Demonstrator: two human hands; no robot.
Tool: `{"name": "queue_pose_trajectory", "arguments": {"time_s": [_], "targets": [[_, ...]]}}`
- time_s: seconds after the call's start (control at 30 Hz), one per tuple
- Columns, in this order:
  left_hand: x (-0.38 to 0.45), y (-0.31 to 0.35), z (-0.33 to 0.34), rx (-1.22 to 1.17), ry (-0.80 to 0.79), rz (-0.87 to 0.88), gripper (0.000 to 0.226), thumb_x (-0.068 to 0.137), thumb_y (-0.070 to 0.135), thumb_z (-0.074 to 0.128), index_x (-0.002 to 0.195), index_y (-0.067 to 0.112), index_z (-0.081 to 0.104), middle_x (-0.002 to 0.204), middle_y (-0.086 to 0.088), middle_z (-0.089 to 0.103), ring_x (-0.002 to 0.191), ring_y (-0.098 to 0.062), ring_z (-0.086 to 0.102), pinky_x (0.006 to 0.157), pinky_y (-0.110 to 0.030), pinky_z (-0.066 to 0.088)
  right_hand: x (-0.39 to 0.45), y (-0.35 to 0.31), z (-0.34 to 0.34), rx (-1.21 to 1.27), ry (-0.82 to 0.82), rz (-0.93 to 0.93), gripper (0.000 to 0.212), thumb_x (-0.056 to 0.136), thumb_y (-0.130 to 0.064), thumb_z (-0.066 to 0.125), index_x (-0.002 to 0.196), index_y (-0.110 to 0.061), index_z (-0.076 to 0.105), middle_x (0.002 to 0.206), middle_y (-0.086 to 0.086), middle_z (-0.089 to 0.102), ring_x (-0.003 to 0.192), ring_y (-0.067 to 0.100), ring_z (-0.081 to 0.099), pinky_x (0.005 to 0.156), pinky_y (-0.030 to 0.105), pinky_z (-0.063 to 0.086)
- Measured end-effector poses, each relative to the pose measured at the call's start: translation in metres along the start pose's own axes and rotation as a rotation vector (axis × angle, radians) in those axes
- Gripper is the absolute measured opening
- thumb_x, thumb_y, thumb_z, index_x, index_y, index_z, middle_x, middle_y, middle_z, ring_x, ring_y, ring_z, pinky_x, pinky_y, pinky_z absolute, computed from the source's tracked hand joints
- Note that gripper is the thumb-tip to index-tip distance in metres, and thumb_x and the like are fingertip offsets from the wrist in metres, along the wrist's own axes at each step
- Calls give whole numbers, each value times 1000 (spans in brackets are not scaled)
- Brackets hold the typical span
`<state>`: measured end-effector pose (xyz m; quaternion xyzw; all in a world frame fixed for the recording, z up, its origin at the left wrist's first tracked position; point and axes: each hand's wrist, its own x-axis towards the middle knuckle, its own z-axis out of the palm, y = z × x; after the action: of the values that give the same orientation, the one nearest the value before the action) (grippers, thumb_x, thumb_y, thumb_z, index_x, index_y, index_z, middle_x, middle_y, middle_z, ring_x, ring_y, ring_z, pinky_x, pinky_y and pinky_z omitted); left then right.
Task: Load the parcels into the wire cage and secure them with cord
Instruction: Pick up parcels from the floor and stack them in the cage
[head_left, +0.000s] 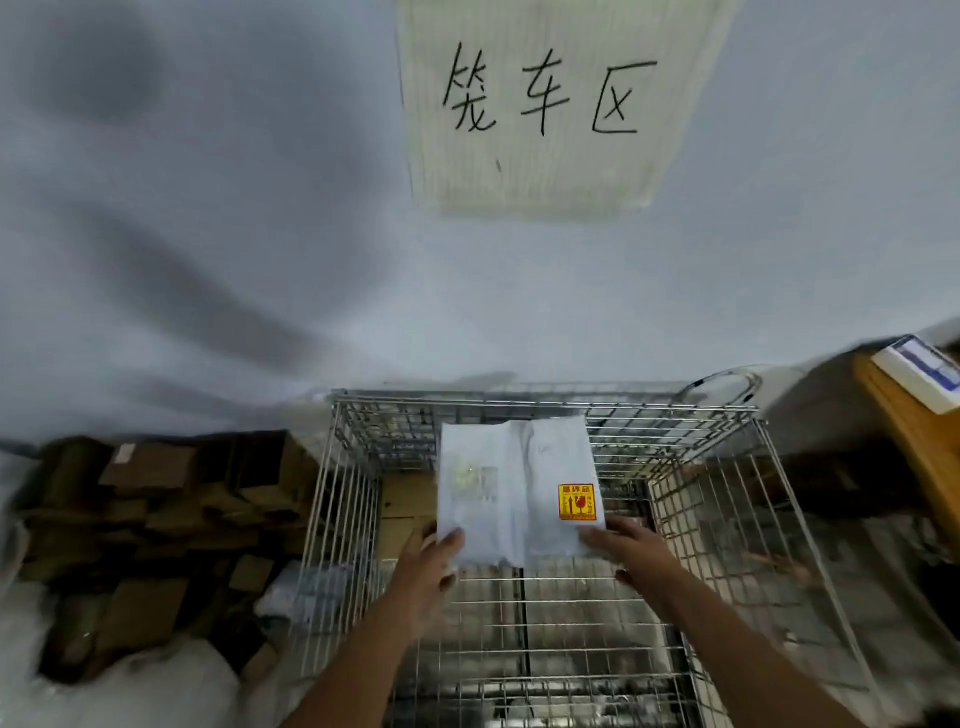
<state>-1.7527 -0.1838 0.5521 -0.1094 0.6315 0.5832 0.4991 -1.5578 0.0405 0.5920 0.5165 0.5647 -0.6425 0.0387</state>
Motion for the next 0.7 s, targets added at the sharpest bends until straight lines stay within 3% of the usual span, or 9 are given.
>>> {"name": "queue_pose_trajectory", "arguments": {"time_s": [0.17, 0.27, 0.33, 0.4, 0.47, 0.53, 0.6, 0.67, 0.7], "targets": [[74, -80, -21, -66, 143, -146, 38, 93, 16, 72, 125, 29, 59, 126, 0, 65, 108, -20, 64, 76, -32, 52, 78, 73, 21, -144, -131, 115, 35, 83, -39, 80, 114, -27, 70, 110, -2, 77, 99, 15, 71, 76, 31, 53], [112, -136, -47, -116, 240, -216, 42, 94, 7, 68, 130, 27, 60, 125, 0, 69, 110, -22, 64, 75, -33, 52, 123, 127, 57, -225, -190, 196, 27, 80, -37, 83, 104, -33, 73, 99, -8, 78, 76, 4, 71, 59, 19, 49], [143, -175, -69, -104, 291, -238, 39, 94, 3, 66, 127, 23, 63, 114, 1, 73, 103, -21, 67, 72, -33, 54, 158, 168, 86, -275, -236, 217, 23, 81, -37, 83, 101, -33, 73, 91, -11, 77, 70, 5, 69, 58, 18, 50], [172, -210, -91, -68, 318, -258, 43, 89, 0, 69, 130, 10, 63, 110, -7, 74, 97, -27, 69, 77, -36, 56, 190, 207, 118, -306, -272, 257, 21, 81, -35, 83, 98, -30, 73, 90, -10, 76, 71, 4, 68, 61, 18, 50], [195, -238, -112, -27, 360, -269, 43, 90, -4, 66, 132, 0, 60, 119, -22, 70, 100, -36, 67, 82, -41, 55, 216, 243, 147, -306, -275, 306, 23, 80, -31, 85, 101, -26, 75, 87, -9, 75, 61, -3, 65, 56, 16, 47], [216, -259, -132, 62, 392, -293, 38, 97, -6, 58, 135, -4, 57, 127, -33, 63, 108, -48, 64, 86, -51, 56, 239, 282, 176, -345, -278, 335, 29, 79, -25, 87, 105, -19, 76, 93, 1, 77, 69, 4, 71, 63, 25, 56], [239, -271, -150, 130, 414, -284, 43, 94, -3, 62, 137, -8, 55, 132, -36, 59, 118, -54, 58, 100, -63, 49, 260, 309, 199, -372, -278, 376, 36, 79, -17, 86, 112, -10, 72, 104, 12, 76, 87, 24, 73, 82, 42, 59], [255, -280, -163, 182, 422, -297, 47, 94, 2, 61, 140, -5, 53, 137, -29, 58, 122, -49, 58, 101, -59, 50, 276, 330, 220, -385, -324, 409, 36, 81, -20, 84, 111, -9, 67, 108, 11, 72, 85, 23, 67, 81, 43, 56], [261, -284, -165, 208, 431, -316, 47, 95, 4, 60, 141, -4, 52, 137, -26, 59, 122, -47, 59, 100, -57, 51, 283, 339, 228, -422, -340, 410, 34, 82, -25, 83, 107, -17, 62, 105, 5, 68, 84, 18, 64, 82, 40, 57]]}}
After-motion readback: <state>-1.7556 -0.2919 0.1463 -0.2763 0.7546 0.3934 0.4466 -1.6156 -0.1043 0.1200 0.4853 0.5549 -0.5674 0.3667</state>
